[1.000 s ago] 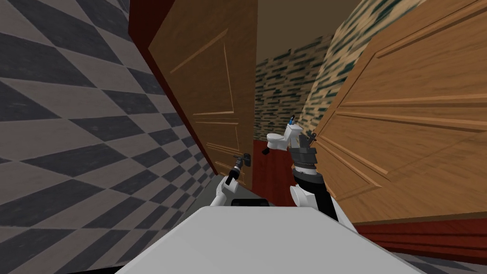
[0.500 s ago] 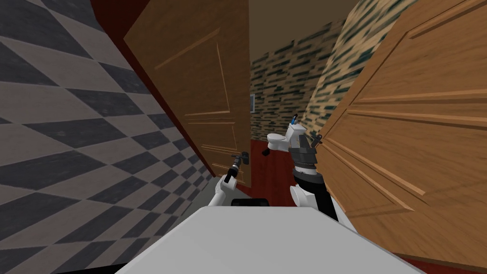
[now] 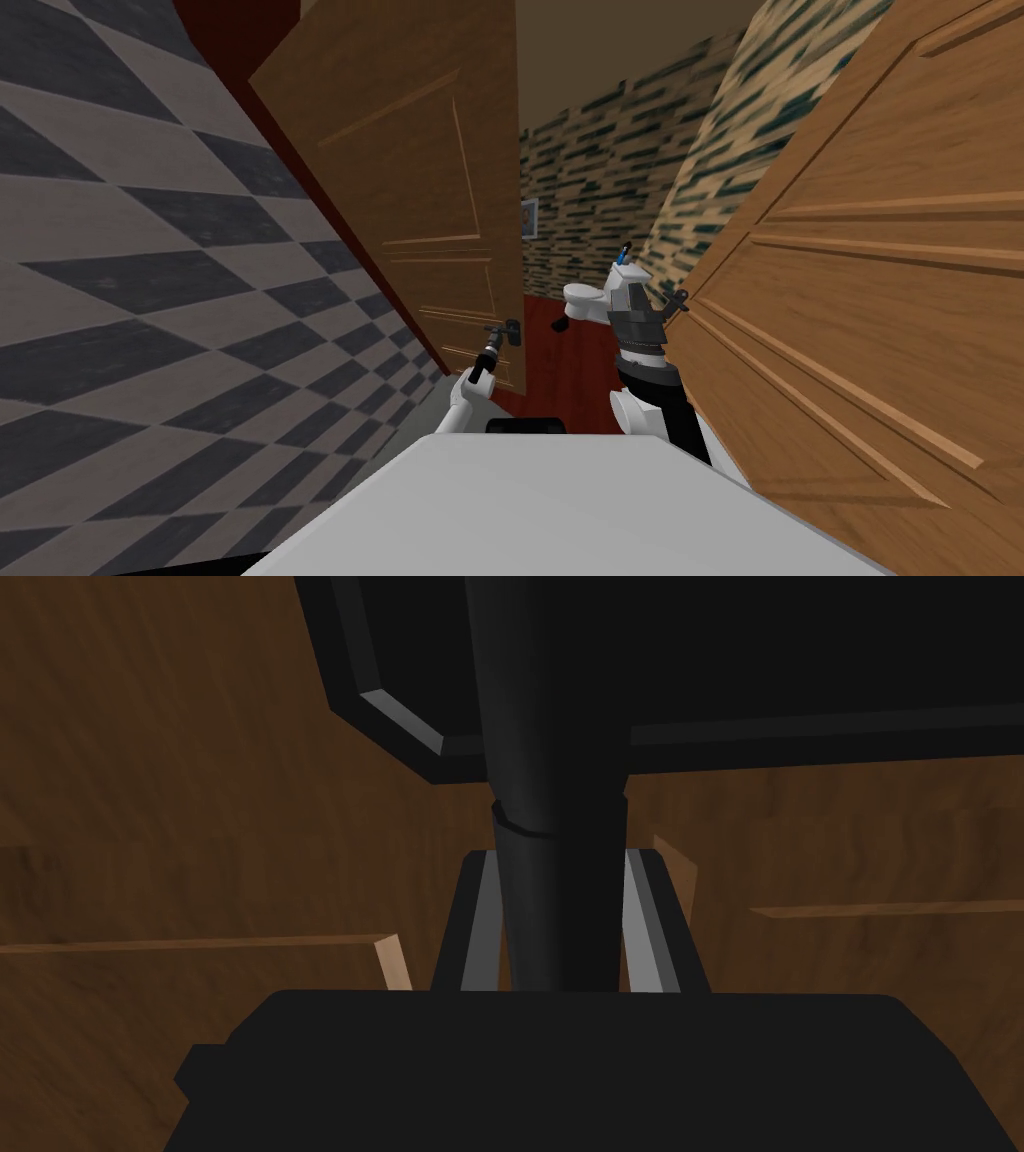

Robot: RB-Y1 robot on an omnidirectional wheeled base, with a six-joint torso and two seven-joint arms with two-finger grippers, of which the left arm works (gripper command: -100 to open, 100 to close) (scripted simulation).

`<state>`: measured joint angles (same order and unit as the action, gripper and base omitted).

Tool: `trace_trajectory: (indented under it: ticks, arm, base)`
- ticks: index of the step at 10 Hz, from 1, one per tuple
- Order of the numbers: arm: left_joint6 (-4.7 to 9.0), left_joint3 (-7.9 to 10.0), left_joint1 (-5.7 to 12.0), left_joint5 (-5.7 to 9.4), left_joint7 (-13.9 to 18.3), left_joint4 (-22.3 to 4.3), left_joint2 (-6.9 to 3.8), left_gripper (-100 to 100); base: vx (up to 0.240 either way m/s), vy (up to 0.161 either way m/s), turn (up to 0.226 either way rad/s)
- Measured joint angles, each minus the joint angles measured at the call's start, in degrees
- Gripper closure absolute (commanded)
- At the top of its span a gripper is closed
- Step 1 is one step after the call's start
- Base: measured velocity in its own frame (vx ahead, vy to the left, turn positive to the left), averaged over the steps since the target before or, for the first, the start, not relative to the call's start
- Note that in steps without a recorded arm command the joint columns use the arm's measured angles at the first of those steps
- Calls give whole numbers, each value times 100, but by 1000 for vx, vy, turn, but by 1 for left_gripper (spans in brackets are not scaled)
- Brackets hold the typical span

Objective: Push the door open

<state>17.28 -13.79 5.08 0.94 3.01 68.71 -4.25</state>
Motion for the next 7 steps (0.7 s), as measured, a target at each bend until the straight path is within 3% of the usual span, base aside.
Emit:
trace_trajectory:
  ticks: [1,2,4,7]
  arm:
    - [-101,64,0,13,5,74,-26,100]
    - [-112,142,67,21,-6,11,-14,100]
    - [-110,266,80,28,-35,15,-4,100]
    - [-62,512,223,41,-108,-228,80,100]
  base:
    - [97,-124,57]
    - [93,-111,32]
    - [91,-95,60]
    - [132,-145,88]
